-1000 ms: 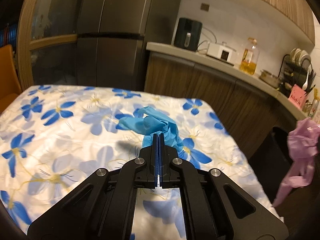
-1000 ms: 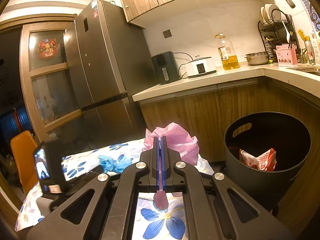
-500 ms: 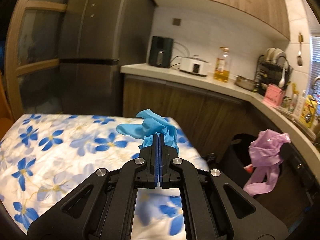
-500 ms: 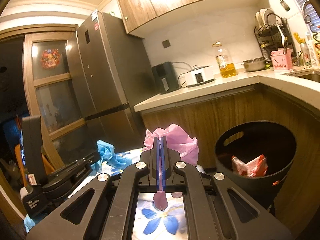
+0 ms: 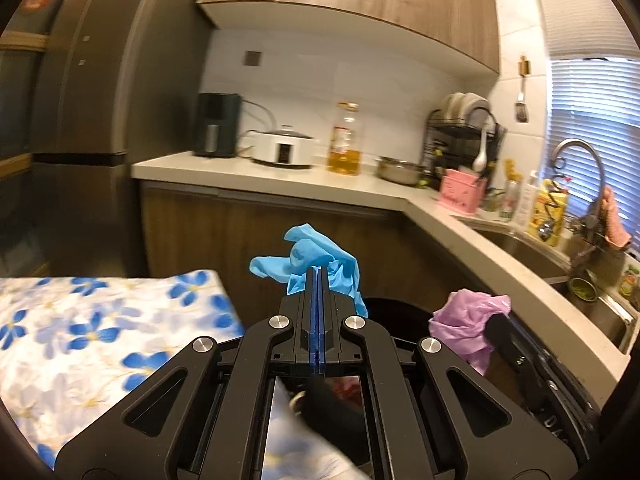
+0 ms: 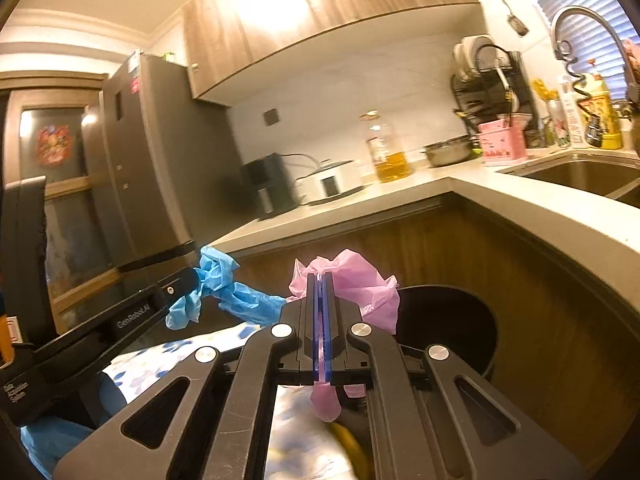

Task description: Collect trash

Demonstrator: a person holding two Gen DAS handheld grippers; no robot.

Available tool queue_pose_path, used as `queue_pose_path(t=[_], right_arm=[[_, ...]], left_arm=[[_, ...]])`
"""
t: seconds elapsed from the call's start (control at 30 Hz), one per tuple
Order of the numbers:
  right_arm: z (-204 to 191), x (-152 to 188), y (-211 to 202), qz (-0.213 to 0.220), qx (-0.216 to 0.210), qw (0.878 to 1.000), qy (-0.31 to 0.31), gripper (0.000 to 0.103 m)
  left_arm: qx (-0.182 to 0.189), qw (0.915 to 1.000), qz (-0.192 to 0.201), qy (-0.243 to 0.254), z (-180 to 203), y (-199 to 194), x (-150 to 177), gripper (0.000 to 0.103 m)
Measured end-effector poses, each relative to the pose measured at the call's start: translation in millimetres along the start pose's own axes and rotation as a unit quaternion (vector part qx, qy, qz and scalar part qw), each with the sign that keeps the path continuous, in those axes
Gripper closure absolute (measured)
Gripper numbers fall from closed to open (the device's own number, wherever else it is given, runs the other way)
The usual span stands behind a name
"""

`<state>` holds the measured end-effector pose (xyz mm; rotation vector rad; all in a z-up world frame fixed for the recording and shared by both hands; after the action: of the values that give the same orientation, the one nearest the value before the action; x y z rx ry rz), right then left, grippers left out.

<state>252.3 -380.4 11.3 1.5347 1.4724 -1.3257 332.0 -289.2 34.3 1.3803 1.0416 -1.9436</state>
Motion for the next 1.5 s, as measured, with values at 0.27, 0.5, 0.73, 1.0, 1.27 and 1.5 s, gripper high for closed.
queue_pose_path(t=[0.27,0.5,0.73,1.0,1.27,1.5], right_arm=[[32,-3,22,-0.008,0.023,1.0,0.011,0.101],[41,2,43,-0.022,0.026,0.999,0.011,0.097],[49,7,49,-0.026,0.04,0.999,0.013,0.07],[37,15,34,-0.038,0.057,0.998,-0.008,0.039],[4,29,4,-0.06,0.051,0.996,-0.037,0.017],[-29,39,-37,-0.06,0.05,0.995,-0.068,0.008]], left_arm=[[0.05,0.9985,-0.008,0.021,37,43,7,0.103],[0.07,0.9965,-0.034,0.03,44,75,23,0.103],[0.048,0.998,-0.039,0.011,21,83,31,0.053],[-0.029,0.999,-0.021,0.026,-10,47,34,0.028],[-0.099,0.9951,-0.01,0.003,-54,-20,47,0.015],[-0.152,0.9883,-0.014,0.005,-83,-86,61,0.011]])
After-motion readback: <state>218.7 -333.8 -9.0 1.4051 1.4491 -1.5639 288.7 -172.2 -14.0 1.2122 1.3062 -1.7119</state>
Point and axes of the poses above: each gripper's, at about its wrist camera, not at the fingertips, and y roughly the way its jaws point, z to its right, x to its underside, the point moved 7 cm from there along y, roughly the way its jaws point, and after that the axes turned 6 degrees about x, right-handed, at the moved point
